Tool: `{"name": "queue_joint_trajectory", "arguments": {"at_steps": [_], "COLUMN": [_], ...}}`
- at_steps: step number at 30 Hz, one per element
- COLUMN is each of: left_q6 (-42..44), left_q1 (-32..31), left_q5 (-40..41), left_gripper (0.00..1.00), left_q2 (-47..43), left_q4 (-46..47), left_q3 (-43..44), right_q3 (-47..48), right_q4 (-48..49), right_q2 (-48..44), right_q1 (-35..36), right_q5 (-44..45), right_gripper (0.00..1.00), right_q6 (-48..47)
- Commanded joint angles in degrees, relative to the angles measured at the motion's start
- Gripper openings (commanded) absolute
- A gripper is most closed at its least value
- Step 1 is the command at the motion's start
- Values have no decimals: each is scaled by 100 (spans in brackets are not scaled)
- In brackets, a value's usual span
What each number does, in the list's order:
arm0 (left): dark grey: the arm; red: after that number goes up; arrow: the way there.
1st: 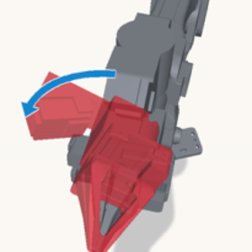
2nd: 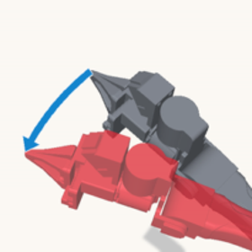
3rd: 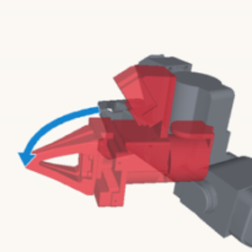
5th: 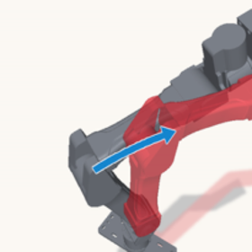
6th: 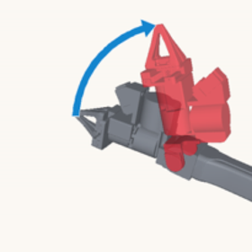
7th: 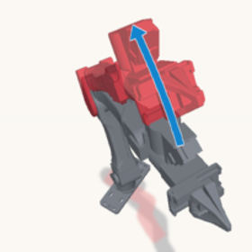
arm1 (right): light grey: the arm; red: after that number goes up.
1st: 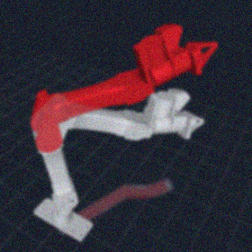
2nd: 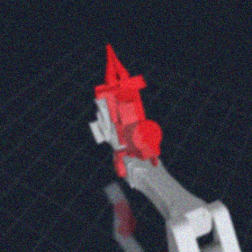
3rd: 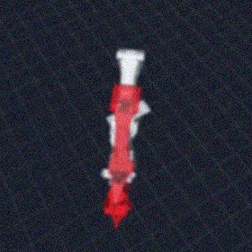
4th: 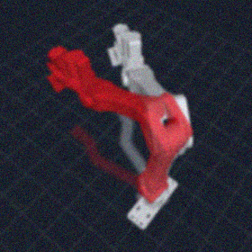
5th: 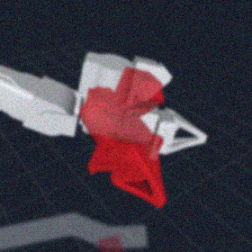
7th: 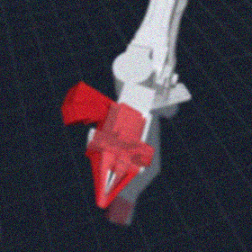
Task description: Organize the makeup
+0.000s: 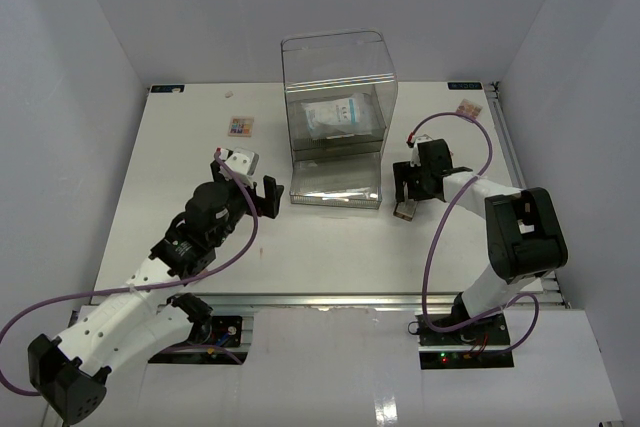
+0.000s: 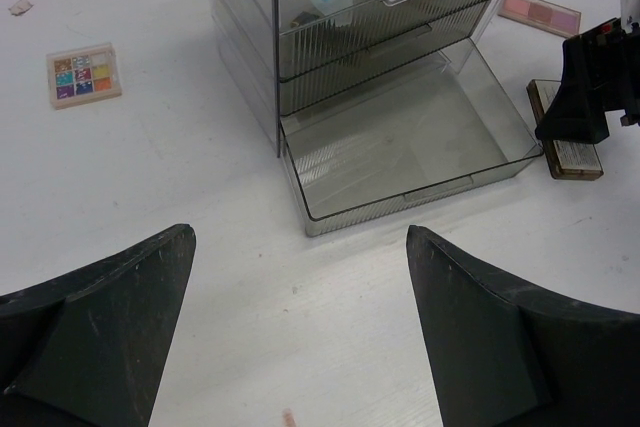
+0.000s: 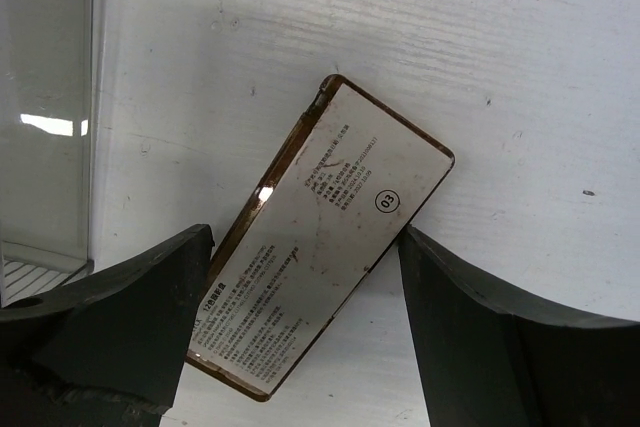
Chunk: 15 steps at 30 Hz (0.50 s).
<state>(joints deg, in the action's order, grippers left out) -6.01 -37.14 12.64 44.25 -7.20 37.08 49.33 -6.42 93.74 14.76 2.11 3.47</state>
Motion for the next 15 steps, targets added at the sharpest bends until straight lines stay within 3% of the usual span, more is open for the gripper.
{"name": "queue_joint_trajectory", "arguments": {"at_steps": [1, 7, 15], "left_q6": [5, 3, -5], "left_q1": [59, 84, 101], "left_q5": [9, 1, -16], "left_gripper": [98, 98, 98], "left_q2": [-74, -92, -163], "left_q4": [131, 144, 175], "left_q3": [-43, -48, -69], "right_q3": [-152, -139, -145], "right_q4": [-264, -241, -150], "right_q2": [189, 219, -528], "right_q1": [97, 61, -105], "right_q5": [-209, 285, -102], "right_gripper": [76, 65, 29], "right_q6": [-27, -216, -815]}}
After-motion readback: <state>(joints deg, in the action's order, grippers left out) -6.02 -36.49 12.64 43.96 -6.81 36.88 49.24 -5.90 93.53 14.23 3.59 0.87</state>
